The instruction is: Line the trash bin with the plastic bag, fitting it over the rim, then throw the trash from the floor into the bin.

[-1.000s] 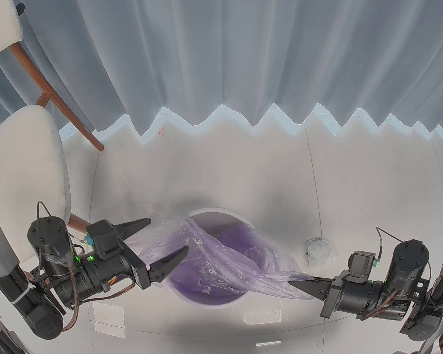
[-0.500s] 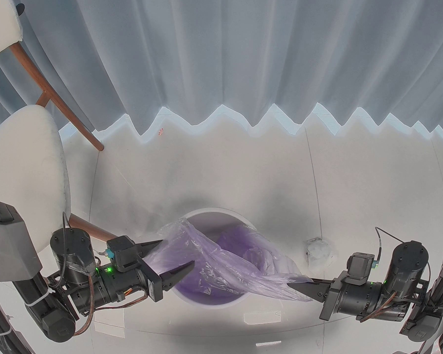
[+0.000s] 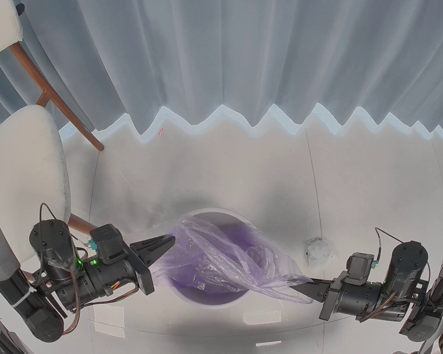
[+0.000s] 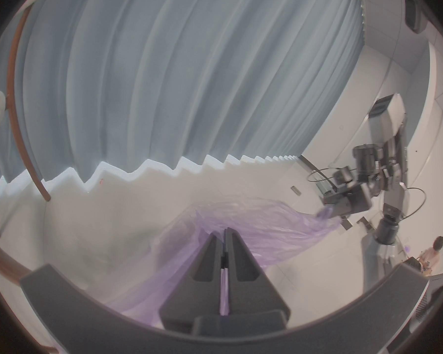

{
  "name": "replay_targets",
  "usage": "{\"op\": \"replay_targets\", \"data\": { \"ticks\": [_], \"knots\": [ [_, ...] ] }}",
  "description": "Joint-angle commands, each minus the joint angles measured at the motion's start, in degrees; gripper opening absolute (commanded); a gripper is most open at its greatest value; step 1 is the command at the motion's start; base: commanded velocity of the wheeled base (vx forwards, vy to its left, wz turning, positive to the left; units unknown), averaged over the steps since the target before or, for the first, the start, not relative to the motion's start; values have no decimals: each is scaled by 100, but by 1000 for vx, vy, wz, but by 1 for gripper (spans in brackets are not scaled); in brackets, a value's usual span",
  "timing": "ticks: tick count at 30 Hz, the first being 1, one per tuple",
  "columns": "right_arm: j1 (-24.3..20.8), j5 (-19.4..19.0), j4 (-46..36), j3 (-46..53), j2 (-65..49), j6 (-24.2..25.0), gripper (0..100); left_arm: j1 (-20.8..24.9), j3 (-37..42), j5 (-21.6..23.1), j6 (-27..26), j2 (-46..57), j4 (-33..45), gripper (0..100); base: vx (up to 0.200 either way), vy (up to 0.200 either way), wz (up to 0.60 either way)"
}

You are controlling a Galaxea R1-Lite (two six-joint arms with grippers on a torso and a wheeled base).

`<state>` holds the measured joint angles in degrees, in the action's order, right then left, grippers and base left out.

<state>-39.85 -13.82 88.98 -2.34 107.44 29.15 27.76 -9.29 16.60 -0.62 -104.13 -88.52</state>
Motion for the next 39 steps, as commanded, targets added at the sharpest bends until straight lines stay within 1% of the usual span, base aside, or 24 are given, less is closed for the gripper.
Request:
{"op": "replay_targets", "data": {
  "ticks": [1,3,6,9,15,18,20,23,27,34,39],
  "knots": [
    [39,3,67,-74,102,56,0,415,569,229,1,701,10,0,0,0,0],
    [56,3,76,-144,155,100,0,599,744,282,-8,693,10,0,0,0,0],
    [144,20,76,-328,190,276,0,643,929,308,-166,569,45,0,0,0,0],
    [399,29,67,-618,199,583,0,538,929,317,-412,385,238,0,0,0,0],
    [909,46,67,-1190,234,1304,0,371,929,317,-535,227,546,0,0,0,0],
    [1120,64,76,-1366,304,1480,0,248,929,326,-702,200,669,0,0,0,0],
    [1287,99,76,-1533,366,1568,0,133,929,361,-913,192,766,0,0,0,0],
    [1410,196,76,-1682,454,1691,0,54,929,528,-1045,200,818,0,0,0,0],
    [1427,266,76,-1779,568,1814,0,28,929,651,-1054,200,818,0,0,0,0],
    [1419,266,76,-1770,603,1849,0,37,929,660,-1063,192,818,0,0,0,0],
    [1287,266,76,-1700,629,1849,0,45,929,634,-1063,77,783,0,0,0,0]
  ]
}}
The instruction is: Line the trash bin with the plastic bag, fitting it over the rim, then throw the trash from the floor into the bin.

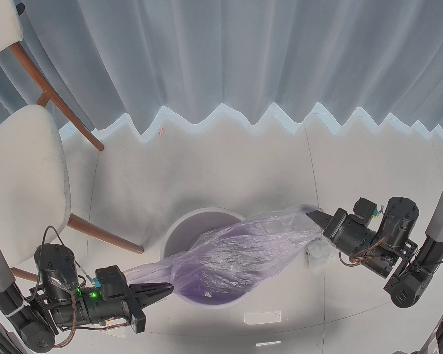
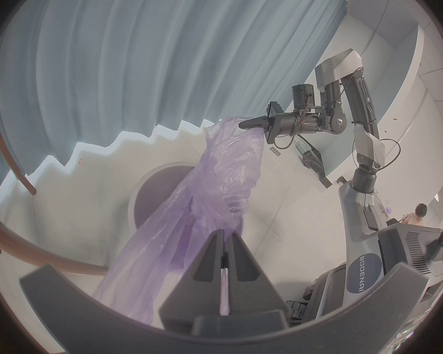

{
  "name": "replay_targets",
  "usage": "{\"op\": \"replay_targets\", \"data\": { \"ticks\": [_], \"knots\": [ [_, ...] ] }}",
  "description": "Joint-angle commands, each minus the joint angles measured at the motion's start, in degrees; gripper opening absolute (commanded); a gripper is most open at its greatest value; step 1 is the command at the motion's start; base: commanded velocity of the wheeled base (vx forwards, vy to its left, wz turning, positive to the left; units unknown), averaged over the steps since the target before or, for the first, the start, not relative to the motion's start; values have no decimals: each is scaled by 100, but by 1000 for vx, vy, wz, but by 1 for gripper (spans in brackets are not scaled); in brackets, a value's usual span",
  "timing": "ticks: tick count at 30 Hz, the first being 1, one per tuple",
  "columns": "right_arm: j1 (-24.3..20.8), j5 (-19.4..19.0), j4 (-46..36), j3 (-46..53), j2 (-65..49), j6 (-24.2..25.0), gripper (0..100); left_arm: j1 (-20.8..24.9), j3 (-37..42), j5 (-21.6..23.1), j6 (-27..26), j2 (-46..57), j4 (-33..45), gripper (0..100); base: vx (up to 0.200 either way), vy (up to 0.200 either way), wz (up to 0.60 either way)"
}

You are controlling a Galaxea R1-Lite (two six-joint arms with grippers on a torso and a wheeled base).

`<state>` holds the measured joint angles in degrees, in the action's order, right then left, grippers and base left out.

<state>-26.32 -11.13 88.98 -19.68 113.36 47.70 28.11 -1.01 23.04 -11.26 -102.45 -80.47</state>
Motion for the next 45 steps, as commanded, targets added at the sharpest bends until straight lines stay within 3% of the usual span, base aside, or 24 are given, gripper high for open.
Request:
{"op": "replay_targets", "data": {
  "ticks": [1,10,16,22,24,28,36,38,39,42,45],
  "knots": [
    [-75,-3,76,52,72,-7,0,45,101,-28,-7,-161,-57,0,0,0,0],
    [-216,32,76,69,46,-24,0,239,101,69,98,-592,-347,0,0,0,0],
    [-251,146,-39,-195,-288,-77,0,133,-22,702,72,-750,-804,0,0,0,0],
    [-295,146,-1972,-1443,-534,-86,0,72,-66,1335,98,-460,-804,0,0,0,0],
    [-304,137,-2877,-1961,-622,-86,0,107,-66,1792,98,-425,-804,0,0,0,0],
    [-339,111,-3510,-2559,-543,-86,0,63,-4,2372,54,-311,-804,0,0,0,0],
    [-453,102,-4389,-3754,-148,-94,0,28,84,2451,54,-117,-786,0,0,0,0],
    [-453,93,-4670,-4071,-16,-94,0,-157,84,2433,-43,-188,-795,0,0,0,0],
    [-444,93,-4890,-4422,204,-86,0,-544,75,2433,-280,-372,-795,0,0,0,0],
    [-427,93,-4969,-4818,520,-86,0,-1115,-110,2416,-816,-741,-795,0,0,0,0],
    [-471,93,-4969,-4897,661,-94,0,-1335,-136,2407,-1220,-1031,-795,0,0,0,0]
  ]
}}
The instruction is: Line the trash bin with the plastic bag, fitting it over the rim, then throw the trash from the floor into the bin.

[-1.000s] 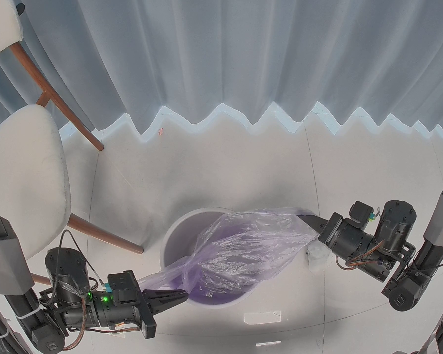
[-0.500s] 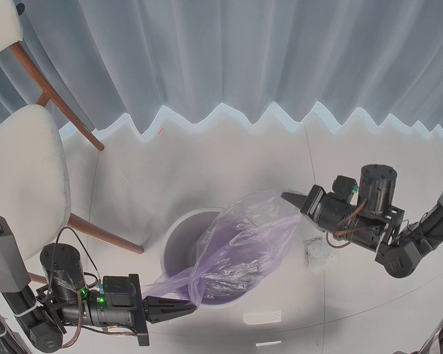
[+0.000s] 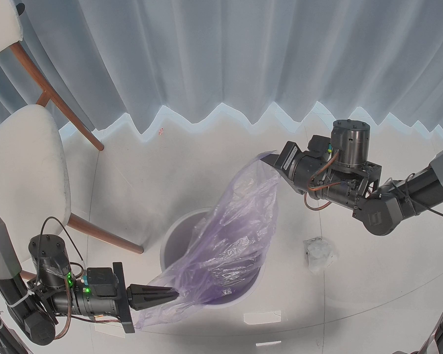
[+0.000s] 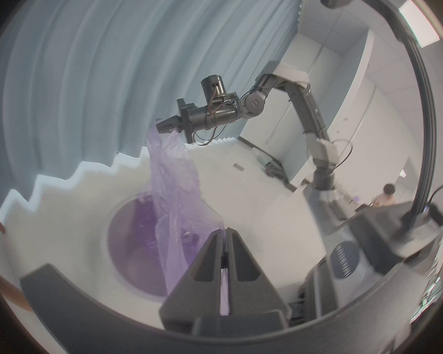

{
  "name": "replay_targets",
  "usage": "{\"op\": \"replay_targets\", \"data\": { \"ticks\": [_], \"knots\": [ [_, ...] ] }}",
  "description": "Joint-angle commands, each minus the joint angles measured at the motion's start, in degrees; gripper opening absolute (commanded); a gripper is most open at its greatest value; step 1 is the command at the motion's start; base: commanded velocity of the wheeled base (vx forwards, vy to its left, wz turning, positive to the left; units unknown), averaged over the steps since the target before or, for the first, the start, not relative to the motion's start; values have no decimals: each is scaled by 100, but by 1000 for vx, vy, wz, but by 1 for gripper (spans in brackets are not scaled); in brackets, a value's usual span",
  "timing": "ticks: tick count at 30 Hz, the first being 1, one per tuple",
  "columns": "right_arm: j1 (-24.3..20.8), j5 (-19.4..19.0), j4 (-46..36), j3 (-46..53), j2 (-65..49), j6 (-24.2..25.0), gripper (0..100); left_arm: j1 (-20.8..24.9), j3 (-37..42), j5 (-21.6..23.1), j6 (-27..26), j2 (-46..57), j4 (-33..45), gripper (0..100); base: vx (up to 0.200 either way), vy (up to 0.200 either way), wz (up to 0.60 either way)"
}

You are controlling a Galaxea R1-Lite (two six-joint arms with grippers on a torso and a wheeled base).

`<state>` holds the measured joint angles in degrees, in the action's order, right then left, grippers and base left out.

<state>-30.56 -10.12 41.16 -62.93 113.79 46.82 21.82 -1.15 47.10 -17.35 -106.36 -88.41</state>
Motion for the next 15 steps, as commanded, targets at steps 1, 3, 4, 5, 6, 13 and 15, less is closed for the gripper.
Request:
{"op": "replay_targets", "data": {
  "ticks": [1,3,4,5,6,13,15],
  "knots": [
    [-90,-17,-178,-545,627,-7,0,-714,-114,18,-682,-710,-1,0,0,0,0],
    [-196,-8,-134,-475,610,-7,0,-706,-44,71,-709,-746,-1,0,0,0,0],
    [-213,1,-134,-422,583,-24,0,-688,-8,80,-709,-737,-1,0,0,0,0],
    [-240,1,-143,-361,557,-68,0,-679,27,88,-709,-728,-1,0,0,0,0],
    [-257,1,-169,-317,530,-156,0,-644,44,115,-709,-719,-1,0,0,0,0],
    [-117,142,-301,272,-384,-191,100,-495,115,291,-717,-675,8,0,0,0,0],
    [-90,150,-600,474,-849,-182,100,-468,115,299,-709,-640,16,0,0,0,0]
  ]
}}
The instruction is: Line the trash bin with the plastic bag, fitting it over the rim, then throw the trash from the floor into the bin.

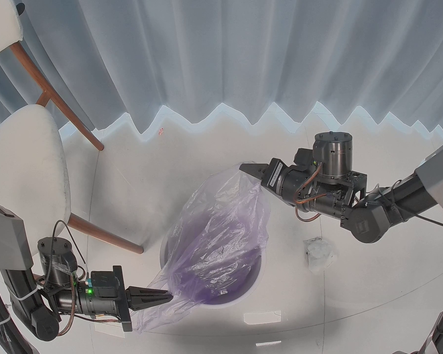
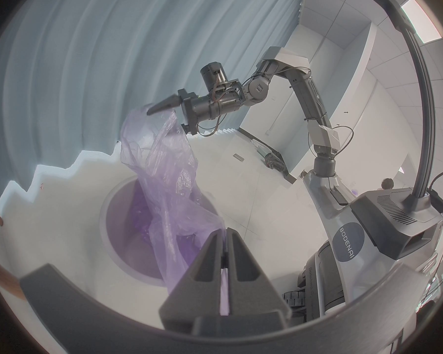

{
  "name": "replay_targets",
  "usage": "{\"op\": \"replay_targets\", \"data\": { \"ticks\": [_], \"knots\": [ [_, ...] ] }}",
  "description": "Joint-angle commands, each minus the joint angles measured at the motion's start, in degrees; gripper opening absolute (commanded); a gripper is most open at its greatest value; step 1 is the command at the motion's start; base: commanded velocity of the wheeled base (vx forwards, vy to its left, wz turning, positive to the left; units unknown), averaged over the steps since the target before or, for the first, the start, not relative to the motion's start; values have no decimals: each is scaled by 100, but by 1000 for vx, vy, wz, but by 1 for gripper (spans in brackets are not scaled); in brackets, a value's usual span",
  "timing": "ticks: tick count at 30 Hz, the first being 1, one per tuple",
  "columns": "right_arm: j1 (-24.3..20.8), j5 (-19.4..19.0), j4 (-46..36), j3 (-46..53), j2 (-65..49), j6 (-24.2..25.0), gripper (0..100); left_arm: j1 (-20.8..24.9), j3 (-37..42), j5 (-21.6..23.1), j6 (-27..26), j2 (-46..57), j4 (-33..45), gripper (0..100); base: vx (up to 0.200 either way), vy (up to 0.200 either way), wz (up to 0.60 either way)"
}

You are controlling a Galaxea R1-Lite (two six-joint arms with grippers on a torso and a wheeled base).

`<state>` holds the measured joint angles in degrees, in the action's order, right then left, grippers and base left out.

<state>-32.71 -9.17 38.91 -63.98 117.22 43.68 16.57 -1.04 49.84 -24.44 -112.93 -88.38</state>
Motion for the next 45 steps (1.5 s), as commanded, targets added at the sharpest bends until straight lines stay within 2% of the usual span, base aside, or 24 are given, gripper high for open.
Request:
{"op": "replay_targets", "data": {
  "ticks": [1,7,10,15,23,32,38,45],
  "knots": [
    [124,55,-648,623,-1430,132,100,101,104,26,1,17,14,0,0,0,0],
    [-16,47,-2678,641,-2380,62,100,400,104,44,18,8,75,0,0,0,0],
    [-113,47,-3012,667,-2529,62,100,435,104,70,-8,26,163,0,0,0,0],
    [-702,47,-3636,702,-2371,123,100,488,104,308,-34,79,260,0,0,0,0],
    [-1177,55,-3575,562,-1668,492,100,505,104,308,-228,140,436,0,0,0,0],
    [-1177,73,-2766,553,-1088,756,100,576,104,308,-245,140,436,0,0,0,0],
    [-1185,55,-2749,377,-982,1152,100,664,104,308,-254,289,471,0,0,0,0],
    [-1168,64,-2810,368,-982,1160,100,760,104,308,-245,492,515,0,0,0,0]
  ]
}}
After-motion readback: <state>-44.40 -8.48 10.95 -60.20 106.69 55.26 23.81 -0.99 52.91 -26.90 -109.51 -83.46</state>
